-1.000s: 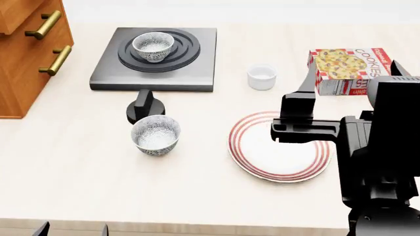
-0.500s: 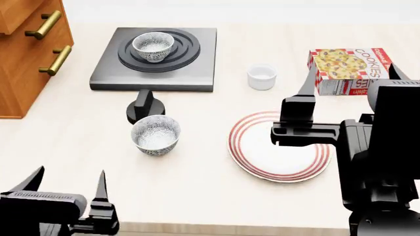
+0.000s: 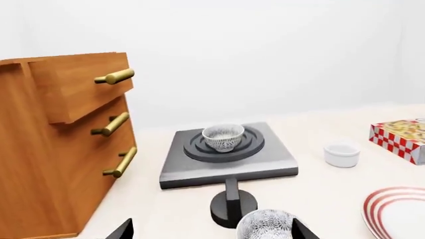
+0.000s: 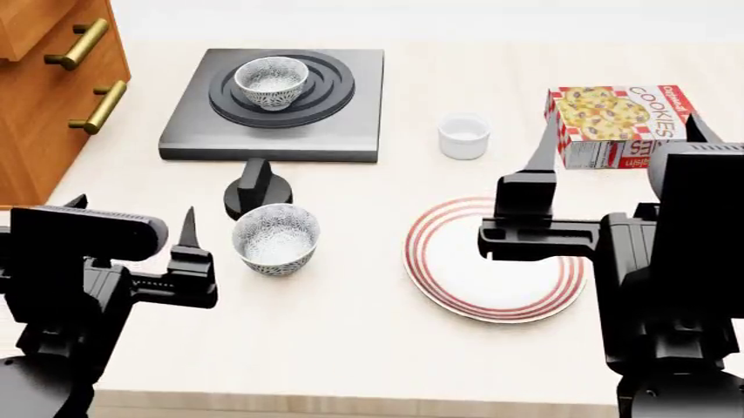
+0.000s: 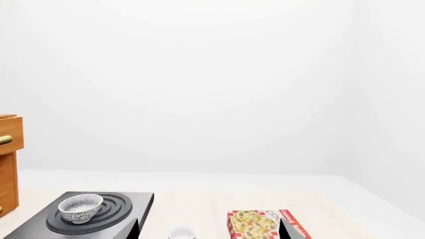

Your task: Pick the akita bowl on the stove and place it on the plate.

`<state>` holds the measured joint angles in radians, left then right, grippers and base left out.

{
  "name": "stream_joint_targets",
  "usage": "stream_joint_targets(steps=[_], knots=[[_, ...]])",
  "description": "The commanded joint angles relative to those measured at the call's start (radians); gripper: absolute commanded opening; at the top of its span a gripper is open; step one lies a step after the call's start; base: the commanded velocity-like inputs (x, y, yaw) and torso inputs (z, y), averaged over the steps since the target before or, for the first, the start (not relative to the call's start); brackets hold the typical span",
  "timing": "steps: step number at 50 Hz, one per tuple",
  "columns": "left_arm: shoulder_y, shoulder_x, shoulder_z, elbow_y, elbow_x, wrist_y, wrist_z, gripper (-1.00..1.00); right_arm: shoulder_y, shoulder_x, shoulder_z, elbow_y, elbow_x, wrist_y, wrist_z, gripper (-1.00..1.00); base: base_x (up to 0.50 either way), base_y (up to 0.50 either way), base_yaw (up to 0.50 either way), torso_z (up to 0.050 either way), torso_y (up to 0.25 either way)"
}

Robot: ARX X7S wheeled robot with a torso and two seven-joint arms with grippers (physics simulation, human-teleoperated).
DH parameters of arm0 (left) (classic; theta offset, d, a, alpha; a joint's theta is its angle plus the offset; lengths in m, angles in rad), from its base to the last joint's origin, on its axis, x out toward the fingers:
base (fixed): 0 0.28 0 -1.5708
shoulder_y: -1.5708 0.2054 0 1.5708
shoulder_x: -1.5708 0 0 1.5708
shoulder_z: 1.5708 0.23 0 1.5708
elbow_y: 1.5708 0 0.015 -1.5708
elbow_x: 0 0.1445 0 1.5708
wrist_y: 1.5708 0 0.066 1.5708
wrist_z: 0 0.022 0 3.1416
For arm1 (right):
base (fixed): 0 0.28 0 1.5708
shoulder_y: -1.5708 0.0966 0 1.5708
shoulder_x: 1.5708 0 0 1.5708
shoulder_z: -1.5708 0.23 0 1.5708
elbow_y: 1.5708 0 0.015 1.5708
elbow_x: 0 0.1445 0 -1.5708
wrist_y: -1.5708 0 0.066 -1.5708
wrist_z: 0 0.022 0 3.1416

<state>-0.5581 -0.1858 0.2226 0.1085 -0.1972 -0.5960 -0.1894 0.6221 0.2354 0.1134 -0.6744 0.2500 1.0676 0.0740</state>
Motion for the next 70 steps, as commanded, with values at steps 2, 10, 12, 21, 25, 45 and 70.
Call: stream_joint_targets(steps=[2,10,12,21,25,45,70], knots=[[-0.117,0.034,-0.006,-0.149,-0.023,-0.022,0.008,1.00,0.002,0.004,-0.004,0.002,0.006,-0.001,0.003,1.00,0.00,0.00,0.00,0.000,0.000],[-0.173,0.052,-0.032,-0.196,-0.050,-0.041,0.000,1.00,0.001,0.005,-0.002,0.004,0.014,-0.006,0.001,1.00,0.00,0.00,0.00,0.000,0.000],[-0.172,0.051,-0.031,-0.209,-0.048,-0.027,0.000,1.00,0.000,0.004,0.000,0.005,0.016,-0.008,0.001,1.00,0.00,0.00,0.00,0.000,0.000],[-0.177,0.052,-0.040,-0.200,-0.068,-0.032,-0.004,1.00,0.001,0.002,0.003,0.008,0.027,-0.004,0.000,1.00,0.00,-0.01,0.00,0.000,0.000],[-0.178,0.051,-0.039,-0.200,-0.072,-0.030,-0.004,1.00,0.000,0.001,0.006,0.011,0.031,-0.006,0.001,1.00,0.00,-0.09,0.00,0.000,0.000],[-0.183,0.041,-0.026,-0.193,-0.086,-0.033,-0.010,1.00,0.001,0.003,0.011,0.004,0.047,0.001,0.008,1.00,0.00,-0.26,0.00,0.000,0.000],[-0.187,0.031,-0.013,-0.199,-0.100,-0.028,-0.019,1.00,0.006,0.008,0.012,0.002,0.060,0.006,0.020,1.00,0.00,-0.25,0.00,0.000,0.000]])
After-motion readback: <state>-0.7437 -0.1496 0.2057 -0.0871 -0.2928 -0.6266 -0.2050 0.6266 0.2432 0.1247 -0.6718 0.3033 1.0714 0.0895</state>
